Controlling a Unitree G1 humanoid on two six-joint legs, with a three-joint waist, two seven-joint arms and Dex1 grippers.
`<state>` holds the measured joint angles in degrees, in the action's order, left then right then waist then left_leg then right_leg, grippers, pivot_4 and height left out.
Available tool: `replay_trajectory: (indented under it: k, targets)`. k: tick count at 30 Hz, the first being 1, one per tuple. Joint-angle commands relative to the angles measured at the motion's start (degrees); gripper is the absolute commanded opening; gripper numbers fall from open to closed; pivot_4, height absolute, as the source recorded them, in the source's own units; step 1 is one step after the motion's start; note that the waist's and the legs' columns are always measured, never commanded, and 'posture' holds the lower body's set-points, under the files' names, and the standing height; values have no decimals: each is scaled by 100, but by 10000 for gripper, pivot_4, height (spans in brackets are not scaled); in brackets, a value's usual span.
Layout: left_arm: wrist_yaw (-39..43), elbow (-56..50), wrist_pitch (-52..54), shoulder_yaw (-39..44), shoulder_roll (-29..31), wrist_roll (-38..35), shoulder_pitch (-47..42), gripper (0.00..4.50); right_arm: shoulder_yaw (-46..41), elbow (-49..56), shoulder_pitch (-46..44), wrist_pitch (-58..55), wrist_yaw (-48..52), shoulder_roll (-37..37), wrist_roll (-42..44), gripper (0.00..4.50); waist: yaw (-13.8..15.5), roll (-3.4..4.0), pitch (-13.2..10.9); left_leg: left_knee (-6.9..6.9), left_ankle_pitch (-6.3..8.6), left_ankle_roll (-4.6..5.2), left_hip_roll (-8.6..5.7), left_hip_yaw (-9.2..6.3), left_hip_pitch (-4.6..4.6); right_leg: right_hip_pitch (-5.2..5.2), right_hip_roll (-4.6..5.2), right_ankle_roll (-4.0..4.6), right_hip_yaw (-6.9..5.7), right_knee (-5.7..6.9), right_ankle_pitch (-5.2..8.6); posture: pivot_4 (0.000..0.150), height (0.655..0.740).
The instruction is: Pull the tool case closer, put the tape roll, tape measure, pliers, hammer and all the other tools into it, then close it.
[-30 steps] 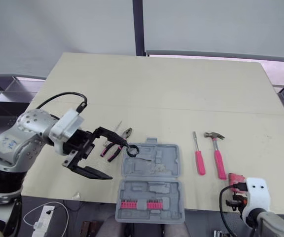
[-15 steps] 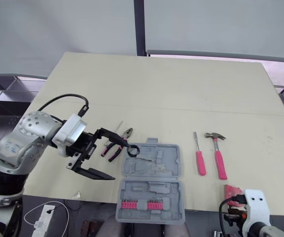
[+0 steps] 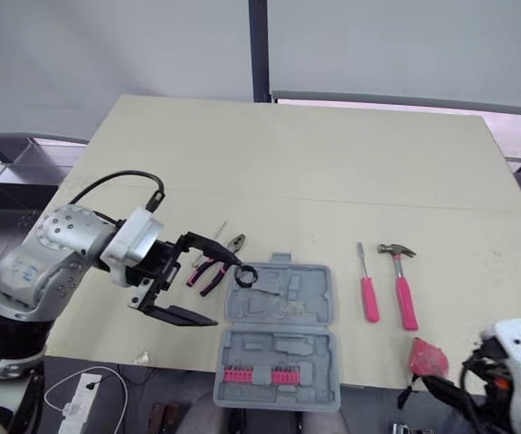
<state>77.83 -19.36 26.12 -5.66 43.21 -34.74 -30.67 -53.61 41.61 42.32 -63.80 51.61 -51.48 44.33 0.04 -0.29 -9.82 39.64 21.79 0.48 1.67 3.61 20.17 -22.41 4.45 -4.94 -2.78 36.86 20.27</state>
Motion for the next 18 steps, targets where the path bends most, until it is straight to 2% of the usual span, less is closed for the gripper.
replay_trajectory:
  k: [1, 3, 5, 10, 18]
  targets:
    - [-37, -171, 16, 15, -42, -99, -73, 45000, 86, -987, 1, 1946, 1062, -195, -922, 43937, 4, -1, 0, 0, 0, 0, -2, 0, 0, 1, 1, -2, 2, -1, -1, 1500, 7400]
    - [-3, -198, 17, -9, -57, -109, -119, 45000, 794, -2293, -170, 4106, 1669, -427, -1980, 43937, -4, -14, -3, 2, 1, 2, -6, 4, -1, 1, 3, -6, 6, -2, -3, 1500, 7400]
    - [12, -209, 30, -22, -67, -120, -160, 45000, 1346, -3290, -512, 5397, 1993, -529, -2490, 43937, -5, -21, -6, 4, -1, 7, -10, 10, -1, 3, 5, -13, 9, -9, -7, 1500, 7400]
    - [21, -214, -11, -87, -101, -75, -230, 45000, 2320, -4738, -1430, 6944, 2084, -459, -3061, 43937, -12, -5, -12, 21, -3, 8, -5, 12, 0, -2, 7, -12, 7, 5, -7, 1500, 7400]
    - [33, -228, -258, -219, -151, 88, -306, 45000, 3021, -5632, -1989, 7624, 1956, -276, -3282, 43937, -12, 1, -11, 34, -5, 4, -1, 9, -2, 0, 8, -11, 5, 17, -6, 1500, 7400]
